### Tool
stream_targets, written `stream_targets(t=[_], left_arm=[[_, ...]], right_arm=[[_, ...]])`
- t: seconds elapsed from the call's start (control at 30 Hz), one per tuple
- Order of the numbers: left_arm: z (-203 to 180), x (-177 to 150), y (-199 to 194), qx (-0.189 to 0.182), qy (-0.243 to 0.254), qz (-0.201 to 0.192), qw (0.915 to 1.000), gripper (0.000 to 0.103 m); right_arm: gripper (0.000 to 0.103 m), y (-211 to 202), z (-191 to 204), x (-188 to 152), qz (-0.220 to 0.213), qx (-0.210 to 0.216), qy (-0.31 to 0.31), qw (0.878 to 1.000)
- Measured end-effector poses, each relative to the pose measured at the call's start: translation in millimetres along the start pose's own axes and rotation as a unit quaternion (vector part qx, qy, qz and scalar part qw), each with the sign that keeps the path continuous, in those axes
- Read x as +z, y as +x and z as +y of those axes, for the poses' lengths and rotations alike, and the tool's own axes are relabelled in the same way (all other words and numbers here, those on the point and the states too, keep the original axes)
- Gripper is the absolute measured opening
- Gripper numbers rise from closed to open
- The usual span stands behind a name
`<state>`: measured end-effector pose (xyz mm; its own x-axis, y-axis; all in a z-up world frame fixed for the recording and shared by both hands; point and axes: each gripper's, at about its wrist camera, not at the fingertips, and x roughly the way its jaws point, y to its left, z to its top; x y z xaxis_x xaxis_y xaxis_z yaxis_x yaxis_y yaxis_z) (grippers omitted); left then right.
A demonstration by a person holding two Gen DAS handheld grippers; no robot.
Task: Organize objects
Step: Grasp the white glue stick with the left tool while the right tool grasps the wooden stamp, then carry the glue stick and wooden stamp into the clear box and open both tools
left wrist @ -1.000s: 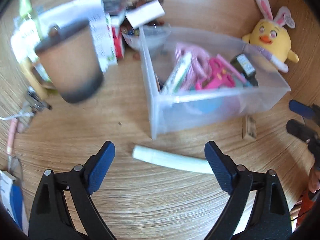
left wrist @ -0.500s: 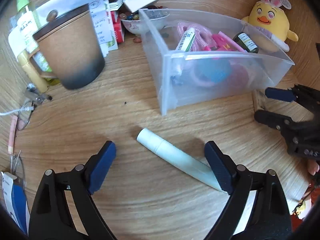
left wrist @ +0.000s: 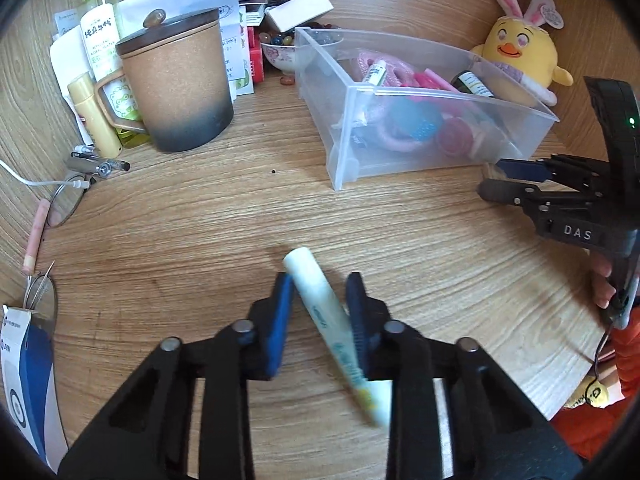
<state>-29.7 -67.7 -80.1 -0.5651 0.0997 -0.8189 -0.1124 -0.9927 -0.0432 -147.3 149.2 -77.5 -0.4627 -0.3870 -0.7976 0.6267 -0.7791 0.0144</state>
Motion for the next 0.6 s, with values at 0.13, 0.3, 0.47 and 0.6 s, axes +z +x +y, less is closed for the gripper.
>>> stream_targets(t=[0.13,0.3,0.47,0.6], left_arm=[[-9.6,0.0,-0.4,-0.012,0.013,-0.002,0.9998,0.015],[-15.1,2.6,-1.4,-0.010,0.019,-0.004,0.9998,0.015],[-15.2,9.0,-17.2,-0.014,0.001,-0.029,0.9995,0.015],[-16.0,18.2,-47.9,-0.012,0.006,-0.074,0.9972,0.015]], right_arm=[[0.042,-3.0,3.4,-2.2,0.000,0.013,-0.004,1.000],[0.042,-13.2,4.7,-8.9,-0.006,0.017,-0.009,1.000],[0.042,-26.4,-0.7,-9.5,-0.022,0.020,0.004,1.000],[0.042,-42.9,-4.3,-5.4,-0.044,0.022,0.012,0.999]])
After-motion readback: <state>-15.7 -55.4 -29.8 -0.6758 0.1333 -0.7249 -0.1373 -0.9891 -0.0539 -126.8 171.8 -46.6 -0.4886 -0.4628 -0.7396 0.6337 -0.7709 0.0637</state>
